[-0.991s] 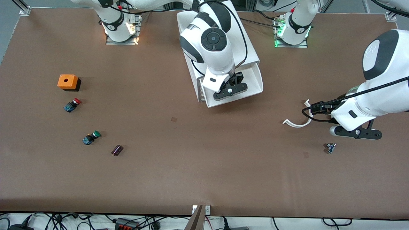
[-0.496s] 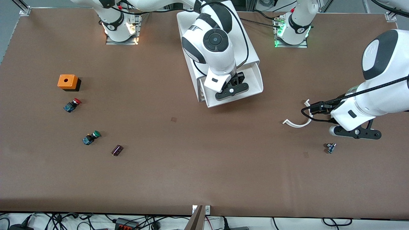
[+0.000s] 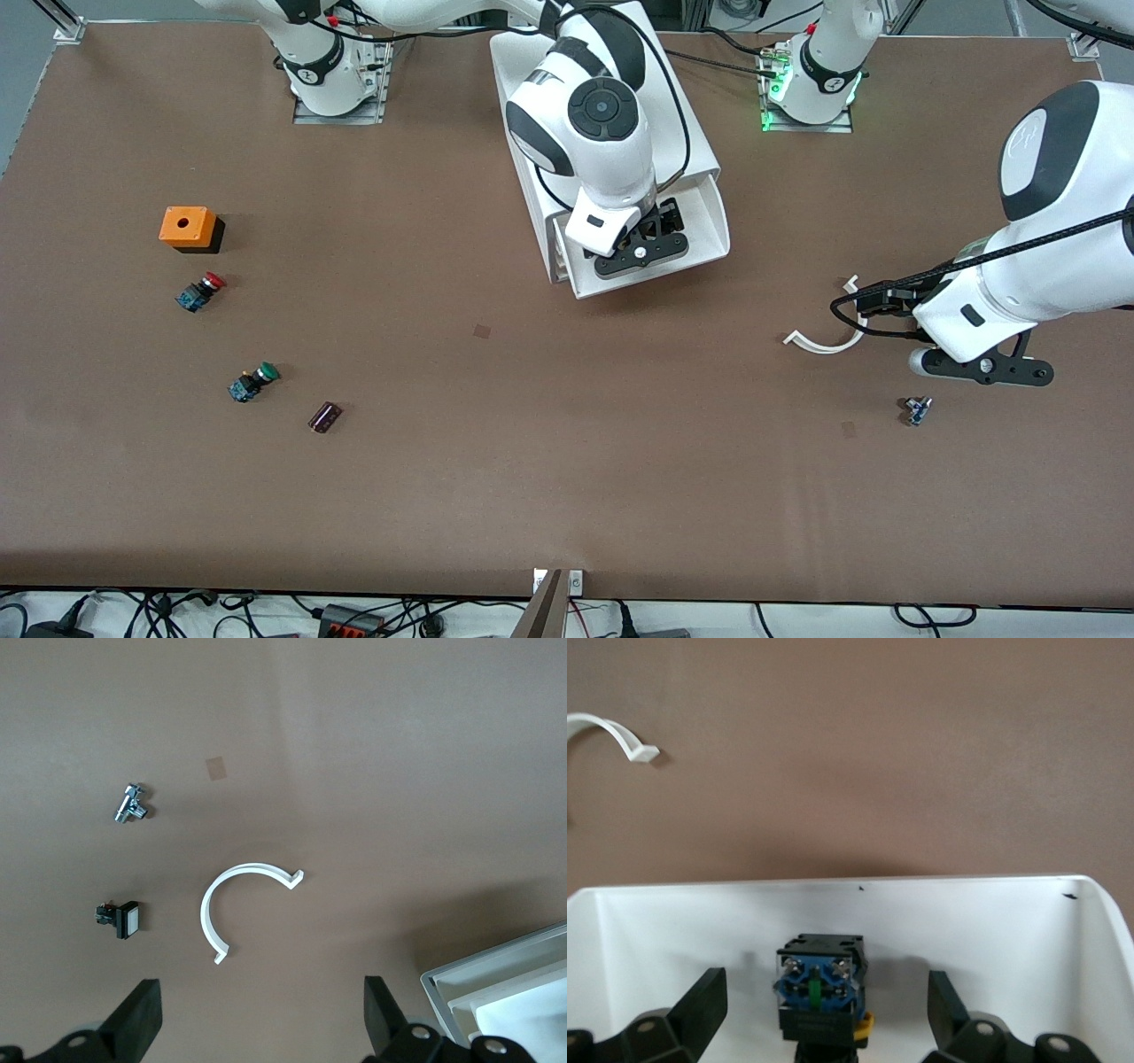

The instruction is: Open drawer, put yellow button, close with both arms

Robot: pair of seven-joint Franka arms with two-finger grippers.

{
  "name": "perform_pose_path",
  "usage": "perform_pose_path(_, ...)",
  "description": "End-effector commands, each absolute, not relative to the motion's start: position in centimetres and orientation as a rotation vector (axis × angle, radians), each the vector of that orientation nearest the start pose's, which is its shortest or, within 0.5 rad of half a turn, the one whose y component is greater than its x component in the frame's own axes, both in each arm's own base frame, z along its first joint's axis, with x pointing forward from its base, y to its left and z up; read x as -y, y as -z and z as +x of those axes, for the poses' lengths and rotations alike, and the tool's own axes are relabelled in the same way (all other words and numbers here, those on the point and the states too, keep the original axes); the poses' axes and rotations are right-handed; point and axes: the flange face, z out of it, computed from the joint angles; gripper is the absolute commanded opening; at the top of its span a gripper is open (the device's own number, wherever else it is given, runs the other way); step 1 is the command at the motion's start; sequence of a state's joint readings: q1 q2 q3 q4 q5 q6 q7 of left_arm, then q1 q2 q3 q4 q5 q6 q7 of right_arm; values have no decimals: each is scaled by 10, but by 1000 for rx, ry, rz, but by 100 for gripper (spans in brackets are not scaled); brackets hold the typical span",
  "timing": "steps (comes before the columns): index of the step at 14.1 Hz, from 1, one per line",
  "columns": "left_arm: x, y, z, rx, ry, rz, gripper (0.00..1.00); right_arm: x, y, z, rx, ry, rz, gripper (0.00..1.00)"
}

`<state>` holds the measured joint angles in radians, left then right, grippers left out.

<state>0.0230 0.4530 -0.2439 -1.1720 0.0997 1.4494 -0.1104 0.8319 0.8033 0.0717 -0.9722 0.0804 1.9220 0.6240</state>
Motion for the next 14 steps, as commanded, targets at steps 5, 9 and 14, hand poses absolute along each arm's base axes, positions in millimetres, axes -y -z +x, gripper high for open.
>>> perform_pose_path(5, 121, -521, 664, -80, -198, -3219, 100, -565, -484, 534, 184, 195, -2907, 100)
perform_pose_path(9, 162, -494, 667, 78, -152, -3226, 100, -483, -505, 580, 47, 213, -3071, 100)
perform_pose_path(14, 233, -446, 655, 192, -57, -3240, 100, -363, -478, 648, 32, 93, -3226, 100)
